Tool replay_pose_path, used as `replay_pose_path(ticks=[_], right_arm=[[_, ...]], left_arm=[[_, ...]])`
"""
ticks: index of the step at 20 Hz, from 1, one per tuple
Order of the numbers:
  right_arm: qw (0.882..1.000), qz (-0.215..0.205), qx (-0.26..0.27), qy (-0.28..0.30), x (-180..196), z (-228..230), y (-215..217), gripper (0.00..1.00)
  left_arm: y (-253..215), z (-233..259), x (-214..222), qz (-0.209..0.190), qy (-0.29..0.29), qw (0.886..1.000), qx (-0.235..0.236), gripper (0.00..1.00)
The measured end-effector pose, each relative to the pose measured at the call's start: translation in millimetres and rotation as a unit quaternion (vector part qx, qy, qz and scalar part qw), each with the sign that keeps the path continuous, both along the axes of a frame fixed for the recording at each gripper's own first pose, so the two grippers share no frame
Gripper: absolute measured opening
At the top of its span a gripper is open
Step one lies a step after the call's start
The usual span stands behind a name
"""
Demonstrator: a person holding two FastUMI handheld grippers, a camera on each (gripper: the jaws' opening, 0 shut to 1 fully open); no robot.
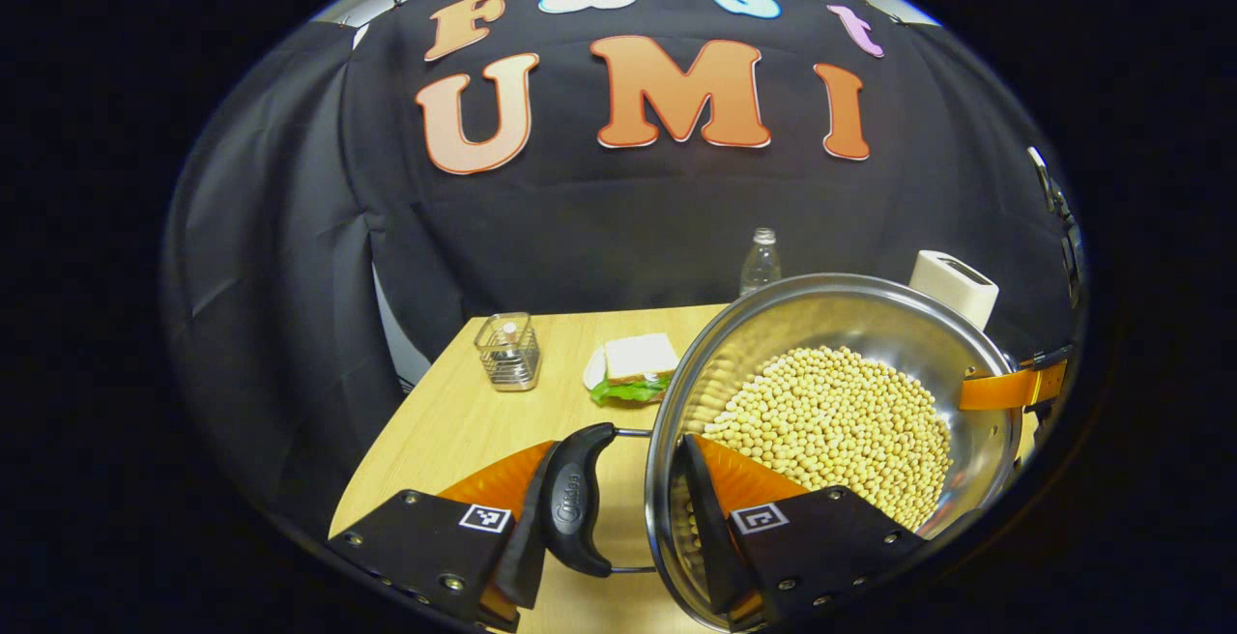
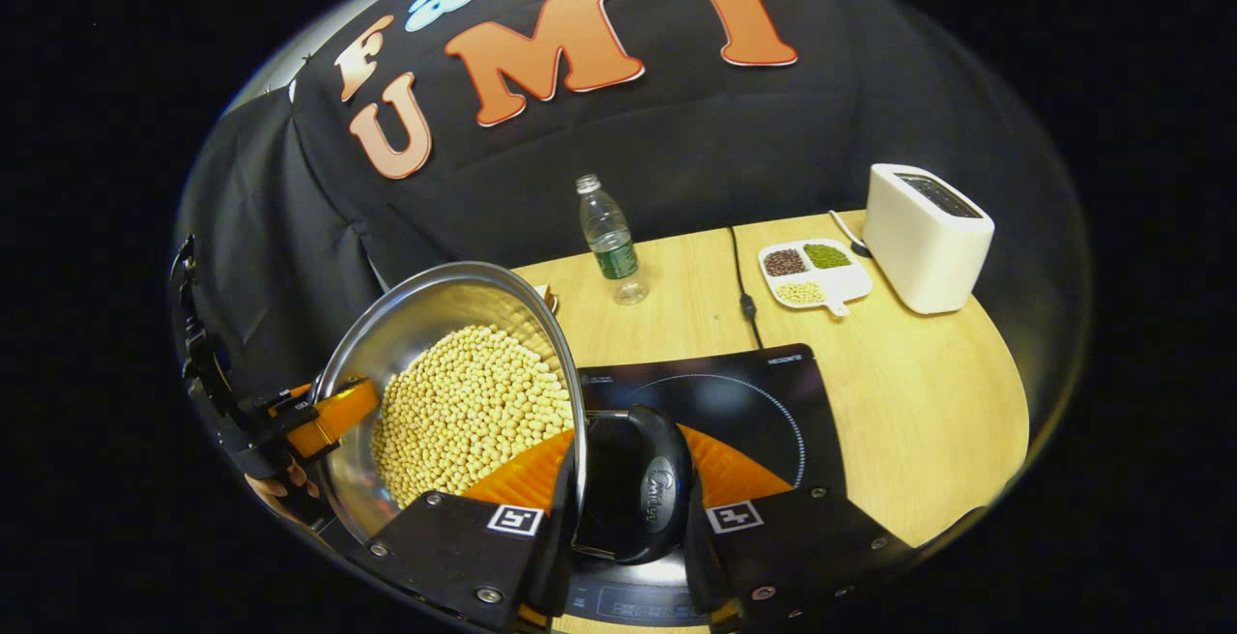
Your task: First push the handle of the pot to place it horizontally, then grasp the pot with both hands and set it on the induction cooktop.
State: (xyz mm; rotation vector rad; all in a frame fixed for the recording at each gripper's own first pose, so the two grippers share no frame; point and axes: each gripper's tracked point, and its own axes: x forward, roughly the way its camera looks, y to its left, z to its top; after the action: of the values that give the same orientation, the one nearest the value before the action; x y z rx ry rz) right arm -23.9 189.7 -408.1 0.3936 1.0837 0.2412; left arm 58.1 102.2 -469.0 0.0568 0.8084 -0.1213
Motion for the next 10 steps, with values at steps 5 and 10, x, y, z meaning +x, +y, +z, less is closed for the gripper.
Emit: replay_pose_path(ticks=[5,10], right_arm=[[1.0,-0.025,-0.012,0.002,-0.3,-8.9,-45.5,0.47],[0.998,-0.048,-0.028,0.006,0.4,-19.2,-78.1,0.47]], left_arm=[[-2.7,-0.3,4.1,-0.025,-0.003,1.0,-0.009,0.67],[-6.8,-6.5,9.7,-0.045,0.001,0.999,-0.018,0.67]])
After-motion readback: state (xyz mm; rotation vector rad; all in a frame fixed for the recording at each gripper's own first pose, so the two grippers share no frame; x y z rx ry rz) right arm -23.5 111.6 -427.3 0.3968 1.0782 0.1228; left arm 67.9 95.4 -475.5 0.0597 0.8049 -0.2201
